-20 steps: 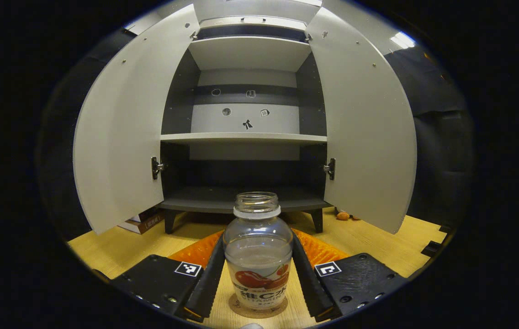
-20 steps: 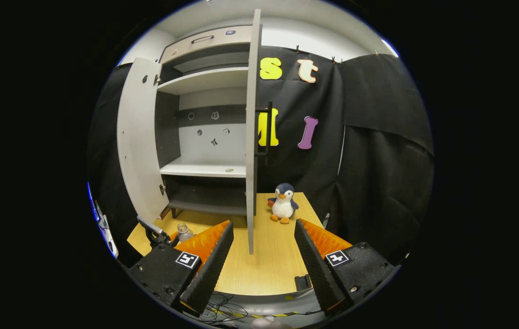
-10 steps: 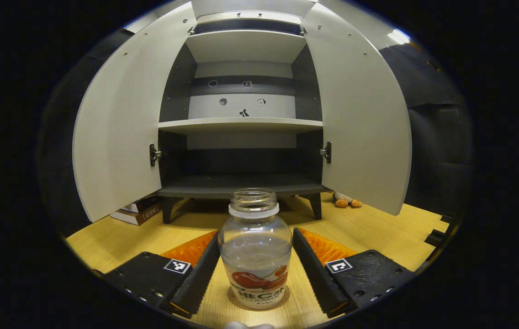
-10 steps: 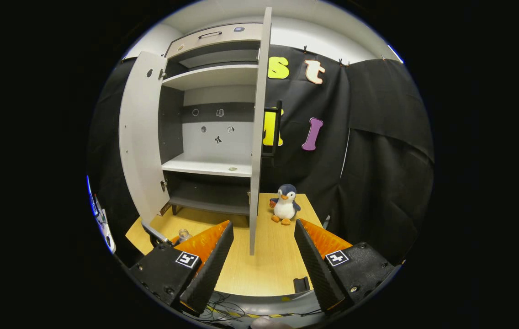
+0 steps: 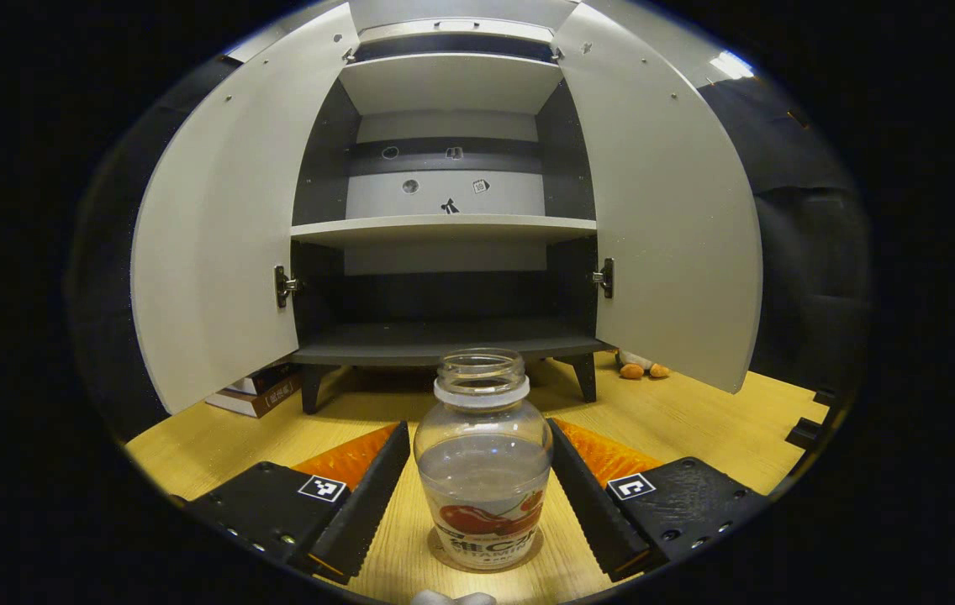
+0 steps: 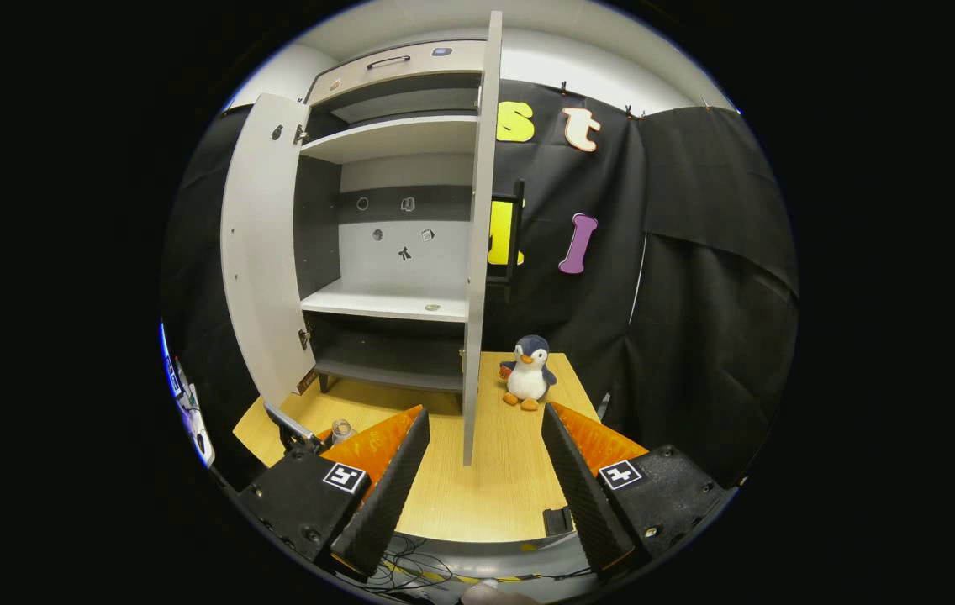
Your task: Grasp the bottle in the cabinet with the left hand and place it on the coaster, then close the right door with the right hand and the left door with the left hand.
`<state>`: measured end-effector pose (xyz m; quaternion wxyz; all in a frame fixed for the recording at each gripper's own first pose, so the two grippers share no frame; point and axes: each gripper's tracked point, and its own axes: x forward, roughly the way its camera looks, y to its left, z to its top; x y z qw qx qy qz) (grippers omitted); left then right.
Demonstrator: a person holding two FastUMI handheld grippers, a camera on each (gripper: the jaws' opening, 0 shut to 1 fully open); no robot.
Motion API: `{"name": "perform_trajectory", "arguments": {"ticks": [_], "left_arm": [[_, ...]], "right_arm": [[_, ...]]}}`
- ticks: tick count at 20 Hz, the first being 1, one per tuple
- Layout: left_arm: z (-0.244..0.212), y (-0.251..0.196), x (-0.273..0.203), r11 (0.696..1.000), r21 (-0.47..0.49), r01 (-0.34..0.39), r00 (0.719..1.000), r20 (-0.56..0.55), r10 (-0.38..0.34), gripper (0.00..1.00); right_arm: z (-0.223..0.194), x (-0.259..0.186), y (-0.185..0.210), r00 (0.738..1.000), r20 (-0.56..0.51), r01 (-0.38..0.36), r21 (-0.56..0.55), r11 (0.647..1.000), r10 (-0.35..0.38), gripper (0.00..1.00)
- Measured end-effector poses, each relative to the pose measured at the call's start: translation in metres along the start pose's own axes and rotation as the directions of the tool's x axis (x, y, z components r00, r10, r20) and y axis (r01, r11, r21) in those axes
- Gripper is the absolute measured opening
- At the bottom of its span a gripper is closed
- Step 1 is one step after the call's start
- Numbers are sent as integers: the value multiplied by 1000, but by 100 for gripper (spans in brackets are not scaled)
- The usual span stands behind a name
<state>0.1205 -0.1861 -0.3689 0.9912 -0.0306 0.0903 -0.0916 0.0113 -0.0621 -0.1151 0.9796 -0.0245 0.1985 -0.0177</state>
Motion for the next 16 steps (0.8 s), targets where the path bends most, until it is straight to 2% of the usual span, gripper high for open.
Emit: {"name": "perform_trajectory", "arguments": {"ticks": [6, 11, 16], "left_arm": [[38, -5, -1, 1000, 7, 23, 999, 33, -23, 97], [107, -4, -10, 999, 23, 33, 995, 89, -35, 96], [178, 19, -40, 1000, 4, 8, 996, 89, -8, 96]], "right_arm": [[-2, -4, 5, 1000, 1, -22, 27, 999, 22, 83], [13, -6, 1, 998, 58, -22, 25, 999, 20, 83], [30, -5, -3, 991, 136, -16, 33, 999, 12, 83]]}}
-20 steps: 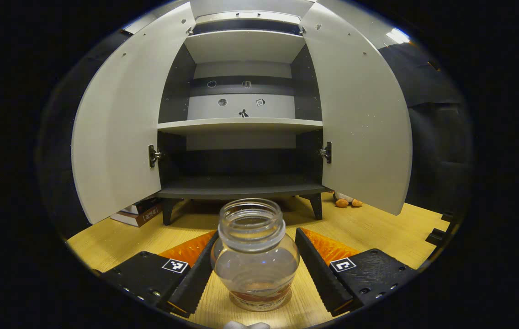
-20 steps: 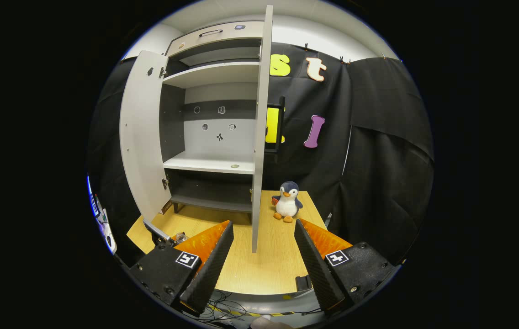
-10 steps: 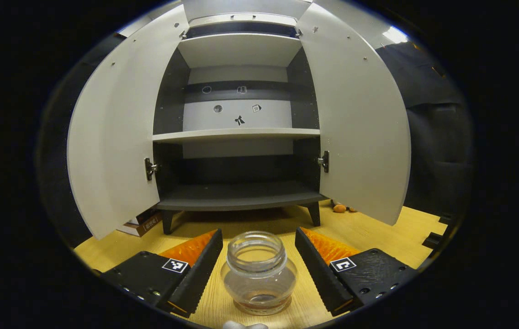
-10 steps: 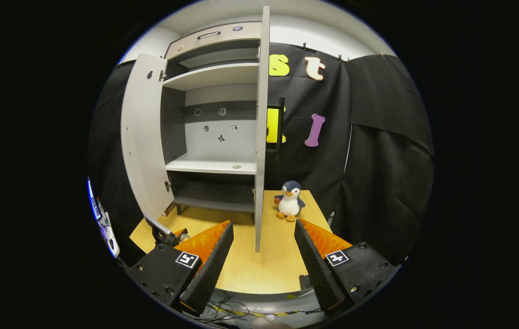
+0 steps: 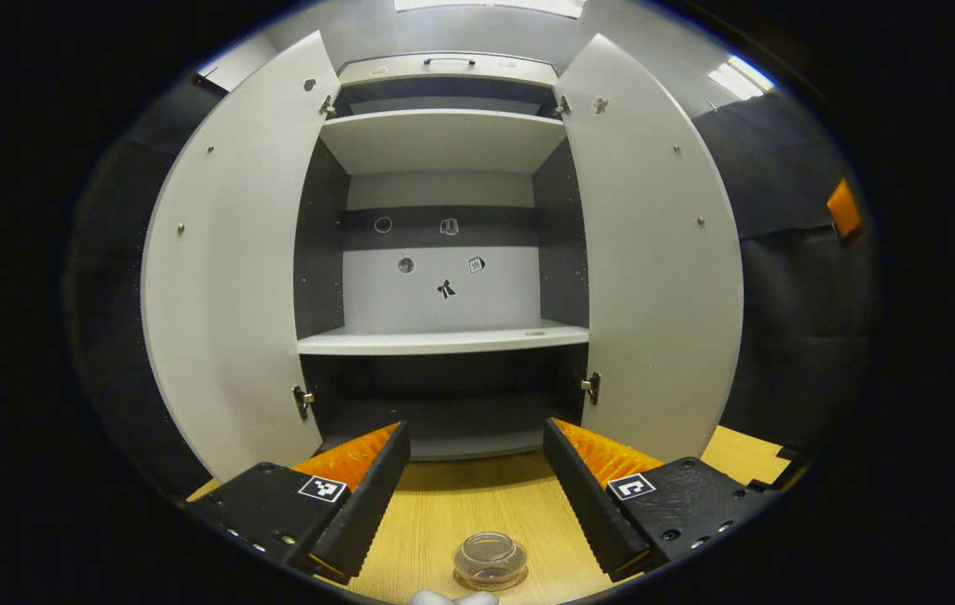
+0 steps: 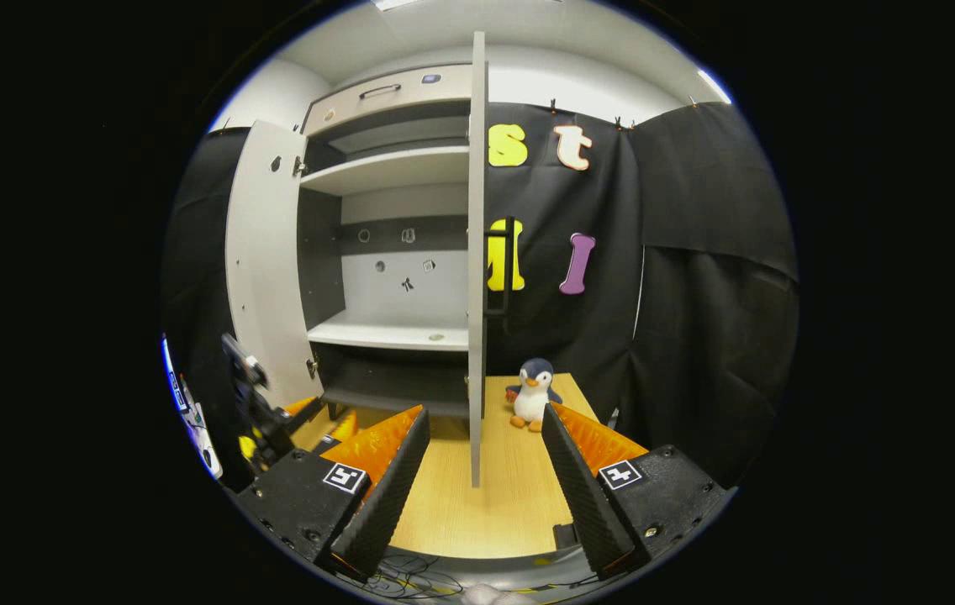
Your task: Grasp the bottle in the cabinet with the left hand and place it on the coaster, then close the right door with the right hand and the left door with the left hand.
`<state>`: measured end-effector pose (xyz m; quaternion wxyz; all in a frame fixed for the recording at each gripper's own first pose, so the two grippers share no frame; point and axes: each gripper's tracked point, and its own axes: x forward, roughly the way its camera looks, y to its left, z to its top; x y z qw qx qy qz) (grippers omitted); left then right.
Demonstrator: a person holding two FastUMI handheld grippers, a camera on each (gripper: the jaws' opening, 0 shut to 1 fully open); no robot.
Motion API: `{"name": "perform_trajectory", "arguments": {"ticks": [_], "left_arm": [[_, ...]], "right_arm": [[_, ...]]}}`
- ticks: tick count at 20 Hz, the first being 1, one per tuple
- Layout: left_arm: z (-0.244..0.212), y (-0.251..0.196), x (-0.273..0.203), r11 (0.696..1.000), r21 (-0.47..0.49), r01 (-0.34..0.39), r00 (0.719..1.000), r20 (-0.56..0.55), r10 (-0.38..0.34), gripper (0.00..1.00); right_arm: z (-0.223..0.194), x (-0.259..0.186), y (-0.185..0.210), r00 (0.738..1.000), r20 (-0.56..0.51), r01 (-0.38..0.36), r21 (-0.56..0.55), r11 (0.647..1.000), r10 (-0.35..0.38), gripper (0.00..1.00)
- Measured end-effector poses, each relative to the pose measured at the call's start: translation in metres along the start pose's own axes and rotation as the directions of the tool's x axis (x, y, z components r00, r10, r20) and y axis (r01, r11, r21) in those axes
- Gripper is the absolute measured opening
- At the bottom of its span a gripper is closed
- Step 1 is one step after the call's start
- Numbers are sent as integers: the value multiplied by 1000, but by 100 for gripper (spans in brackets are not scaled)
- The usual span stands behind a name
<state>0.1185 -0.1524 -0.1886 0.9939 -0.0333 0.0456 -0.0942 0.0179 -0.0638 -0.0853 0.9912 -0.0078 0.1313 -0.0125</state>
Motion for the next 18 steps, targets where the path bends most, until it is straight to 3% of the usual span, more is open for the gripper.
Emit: {"name": "perform_trajectory", "arguments": {"ticks": [7, 13, 18], "left_arm": [[76, 60, -63, 997, -3, -78, 997, 11, 78, 96], [80, 88, -121, 991, 25, -133, 991, -26, 134, 96], [81, 92, -138, 985, 28, -169, 985, -37, 170, 96]], "right_arm": [[14, 6, -13, 996, 83, 19, 57, 998, -23, 83], [17, 19, -41, 991, 105, 74, 76, 994, -82, 83], [54, 56, -79, 983, 149, 105, 56, 993, -112, 83]]}}
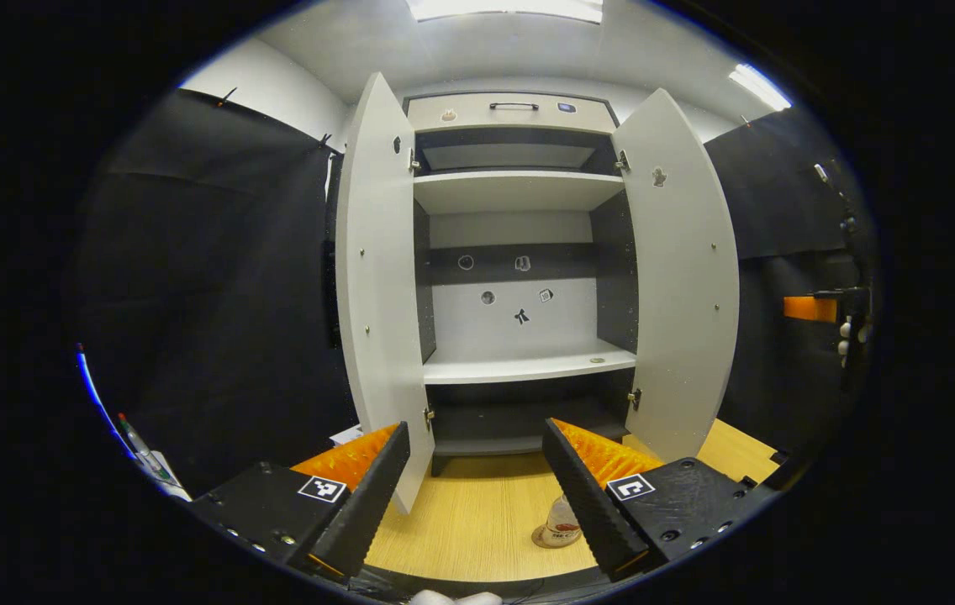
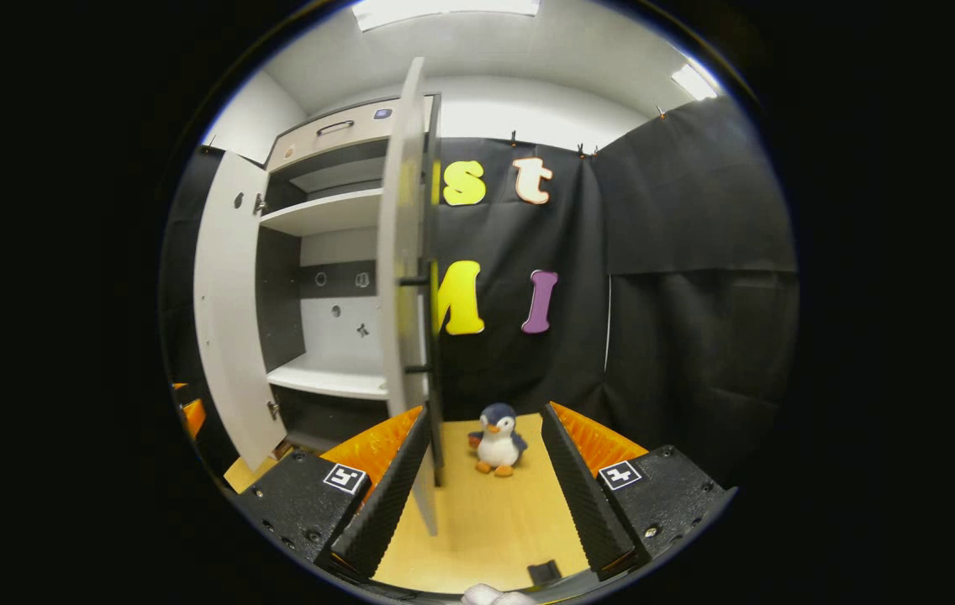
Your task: Grasp the bottle in the cabinet with the left hand and place it on the coaster, then close the right door with the right hand and the left door with the left hand.
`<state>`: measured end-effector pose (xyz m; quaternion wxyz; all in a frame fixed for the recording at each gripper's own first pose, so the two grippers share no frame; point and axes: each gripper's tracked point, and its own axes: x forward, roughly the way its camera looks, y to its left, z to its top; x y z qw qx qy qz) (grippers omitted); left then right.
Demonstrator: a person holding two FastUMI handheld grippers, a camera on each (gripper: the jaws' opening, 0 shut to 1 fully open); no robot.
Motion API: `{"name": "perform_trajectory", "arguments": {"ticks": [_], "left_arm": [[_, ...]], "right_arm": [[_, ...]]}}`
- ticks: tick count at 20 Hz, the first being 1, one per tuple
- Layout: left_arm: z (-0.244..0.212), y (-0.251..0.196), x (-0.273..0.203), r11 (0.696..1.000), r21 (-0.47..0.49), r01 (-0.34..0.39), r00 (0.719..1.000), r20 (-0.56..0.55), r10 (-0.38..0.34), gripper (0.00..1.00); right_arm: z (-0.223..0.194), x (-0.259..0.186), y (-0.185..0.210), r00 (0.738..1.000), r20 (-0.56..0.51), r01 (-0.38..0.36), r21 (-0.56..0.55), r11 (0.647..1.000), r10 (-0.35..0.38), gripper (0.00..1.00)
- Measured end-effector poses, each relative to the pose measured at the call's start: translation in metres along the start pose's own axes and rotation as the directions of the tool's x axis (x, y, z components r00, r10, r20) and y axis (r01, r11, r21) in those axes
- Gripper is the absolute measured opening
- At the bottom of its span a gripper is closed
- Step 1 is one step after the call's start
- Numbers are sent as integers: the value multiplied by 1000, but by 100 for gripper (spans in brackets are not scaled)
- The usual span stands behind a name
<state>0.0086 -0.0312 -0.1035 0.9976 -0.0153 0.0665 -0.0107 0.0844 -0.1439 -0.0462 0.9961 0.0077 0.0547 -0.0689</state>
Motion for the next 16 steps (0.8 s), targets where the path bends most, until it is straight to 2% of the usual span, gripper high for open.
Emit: {"name": "perform_trajectory", "arguments": {"ticks": [8, 11, 16], "left_arm": [[16, -15, -6, 997, -13, -70, 998, -1, 70, 96], [19, -24, -2, 996, -14, -83, 997, -7, 83, 97], [18, -35, 4, 993, -9, -117, 993, -19, 117, 96]], "right_arm": [[51, 91, -8, 994, 67, -80, -52, 995, 84, 83], [44, 105, 17, 981, 38, -187, -45, 981, 188, 83], [38, 106, 28, 962, -13, -272, -28, 962, 272, 80]]}}
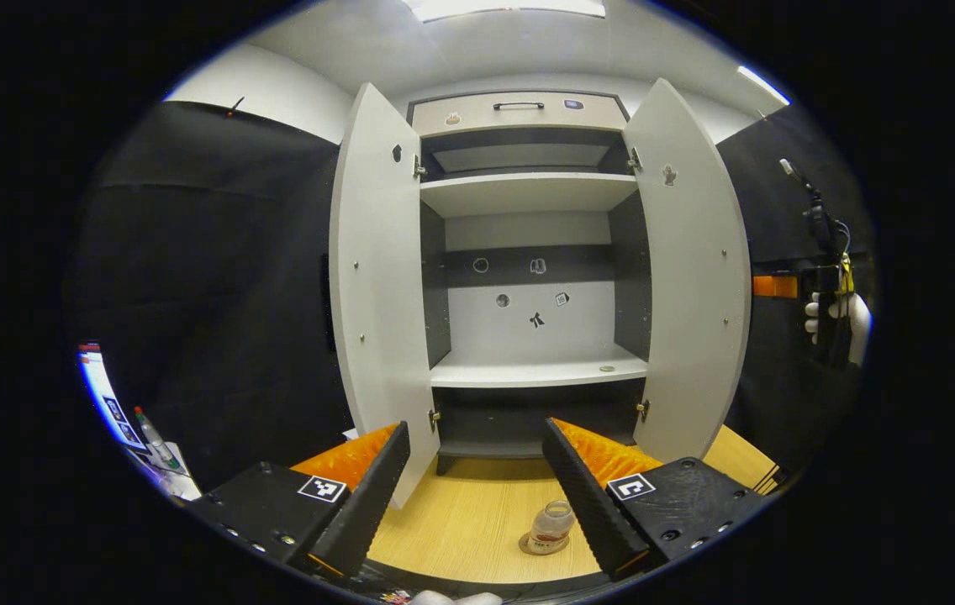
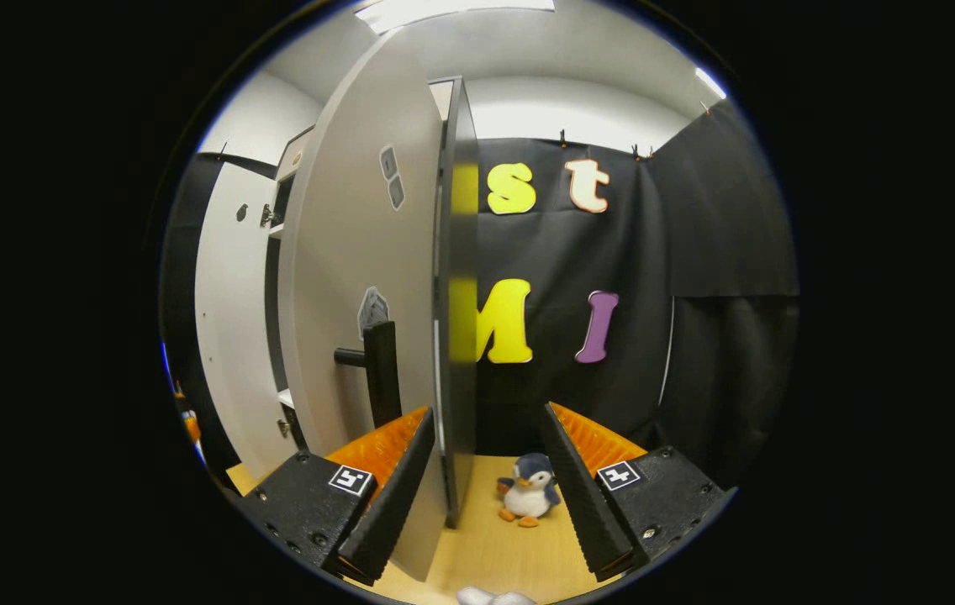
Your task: Grasp the bottle in the cabinet with the left hand and place it on the coaster, then close the right door with the right hand and the left door with the left hand.
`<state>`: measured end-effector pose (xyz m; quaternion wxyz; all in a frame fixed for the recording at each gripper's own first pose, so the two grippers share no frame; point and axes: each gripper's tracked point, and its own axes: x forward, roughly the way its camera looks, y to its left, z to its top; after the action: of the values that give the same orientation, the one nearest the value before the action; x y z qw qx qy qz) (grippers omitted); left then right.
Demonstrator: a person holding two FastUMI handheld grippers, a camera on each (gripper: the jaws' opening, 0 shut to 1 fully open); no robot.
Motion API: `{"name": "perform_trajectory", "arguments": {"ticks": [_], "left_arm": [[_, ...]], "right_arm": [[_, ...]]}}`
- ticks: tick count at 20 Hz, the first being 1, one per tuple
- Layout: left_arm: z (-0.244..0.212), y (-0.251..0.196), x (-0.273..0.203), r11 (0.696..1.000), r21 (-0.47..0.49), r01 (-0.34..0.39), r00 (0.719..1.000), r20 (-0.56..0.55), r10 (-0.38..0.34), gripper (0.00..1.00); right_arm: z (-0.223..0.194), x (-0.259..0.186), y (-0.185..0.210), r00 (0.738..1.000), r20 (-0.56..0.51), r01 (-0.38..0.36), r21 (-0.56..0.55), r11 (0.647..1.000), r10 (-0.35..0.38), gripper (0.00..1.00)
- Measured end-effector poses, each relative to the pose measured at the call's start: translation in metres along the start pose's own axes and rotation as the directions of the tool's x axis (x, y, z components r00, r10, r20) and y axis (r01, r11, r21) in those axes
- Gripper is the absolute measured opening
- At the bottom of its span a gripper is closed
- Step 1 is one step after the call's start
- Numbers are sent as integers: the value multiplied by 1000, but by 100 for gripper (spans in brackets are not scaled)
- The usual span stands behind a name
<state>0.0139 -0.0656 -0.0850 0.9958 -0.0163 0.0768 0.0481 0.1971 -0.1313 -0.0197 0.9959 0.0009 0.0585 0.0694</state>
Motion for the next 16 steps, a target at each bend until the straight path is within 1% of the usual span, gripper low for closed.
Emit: {"name": "perform_trajectory", "arguments": {"ticks": [2, 5, 8, 10, 12, 13, 15, 16], "left_arm": [[-1, -2, 2, 1000, 3, -19, 1000, -9, 19, 96], [1, -2, 5, 999, 11, -52, 999, -9, 52, 96], [2, 0, 2, 996, 14, -92, 996, -21, 92, 96], [4, 3, -4, 992, 18, -127, 992, -19, 128, 96], [5, 8, -9, 987, 29, -157, 987, -19, 157, 96], [3, 10, -14, 984, 36, -172, 985, -25, 173, 96], [1, 17, -20, 979, 48, -199, 979, -31, 200, 96], [1, 19, -23, 977, 53, -207, 977, -33, 209, 96]], "right_arm": [[-1, 1, 12, 999, -11, -31, 2, 1000, 31, 80], [-6, 6, 43, 994, -28, -102, 6, 995, 102, 80], [-5, 16, 73, 988, -20, -151, -41, 988, 150, 80], [-11, 27, 95, 981, -18, -196, -72, 978, 195, 80], [-22, 39, 116, 967, -35, -255, -58, 965, 253, 80], [-25, 45, 124, 963, -32, -267, -56, 962, 266, 80], [-24, 49, 125, 967, -8, -254, -52, 966, 254, 82], [-22, 51, 127, 966, 2, -260, -42, 965, 260, 83]]}}
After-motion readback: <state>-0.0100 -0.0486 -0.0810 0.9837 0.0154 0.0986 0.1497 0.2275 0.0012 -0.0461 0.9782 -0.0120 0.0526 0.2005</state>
